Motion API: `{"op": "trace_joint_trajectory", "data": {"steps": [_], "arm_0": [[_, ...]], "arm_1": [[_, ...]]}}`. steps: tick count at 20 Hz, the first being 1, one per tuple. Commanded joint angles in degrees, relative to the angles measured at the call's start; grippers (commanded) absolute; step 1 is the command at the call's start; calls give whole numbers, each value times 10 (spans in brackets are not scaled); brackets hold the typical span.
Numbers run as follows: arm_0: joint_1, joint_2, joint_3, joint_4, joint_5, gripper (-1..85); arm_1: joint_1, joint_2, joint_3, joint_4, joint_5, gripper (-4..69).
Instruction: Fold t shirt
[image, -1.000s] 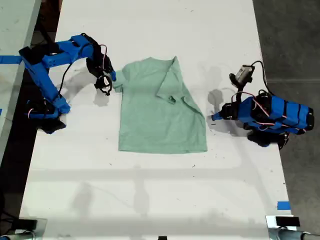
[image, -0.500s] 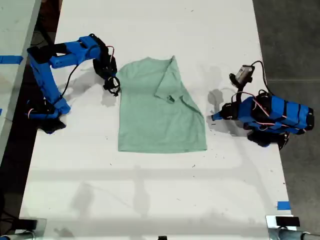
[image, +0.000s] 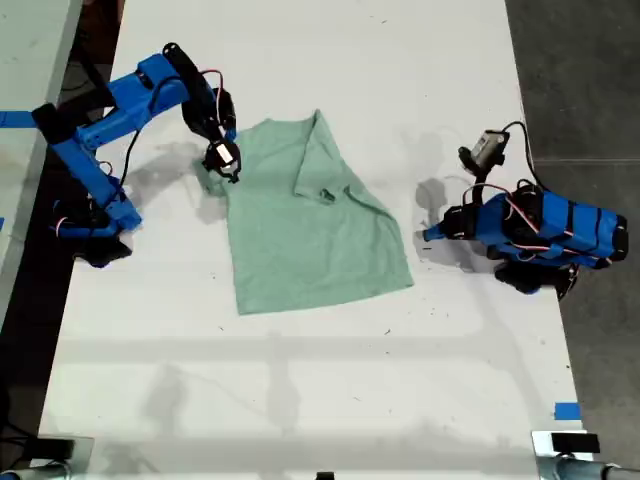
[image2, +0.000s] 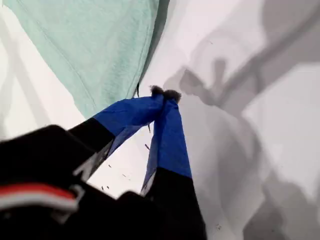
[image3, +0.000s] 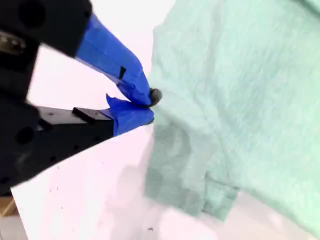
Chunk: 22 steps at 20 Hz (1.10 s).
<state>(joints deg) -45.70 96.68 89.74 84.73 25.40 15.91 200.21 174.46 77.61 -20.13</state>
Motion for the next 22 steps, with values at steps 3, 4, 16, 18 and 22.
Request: {"op": "trace_joint_trajectory", "data": {"steps": [3,4,16,18,22], "arm_0": [[103,-58,-143,-4,-4,-3],[103,-75,-145,5,-18,-3],[-160,38,336,-217,44,197],[-163,-2,336,-228,35,23],[-181,1,310,-199,40,-3]], "arm_1": [[-6,4,31,0,-4,-19],[-7,4,31,0,-3,-19],[-9,4,31,0,-3,-19],[-7,4,31,0,-4,-19],[-8,4,31,0,-4,-19]]}}
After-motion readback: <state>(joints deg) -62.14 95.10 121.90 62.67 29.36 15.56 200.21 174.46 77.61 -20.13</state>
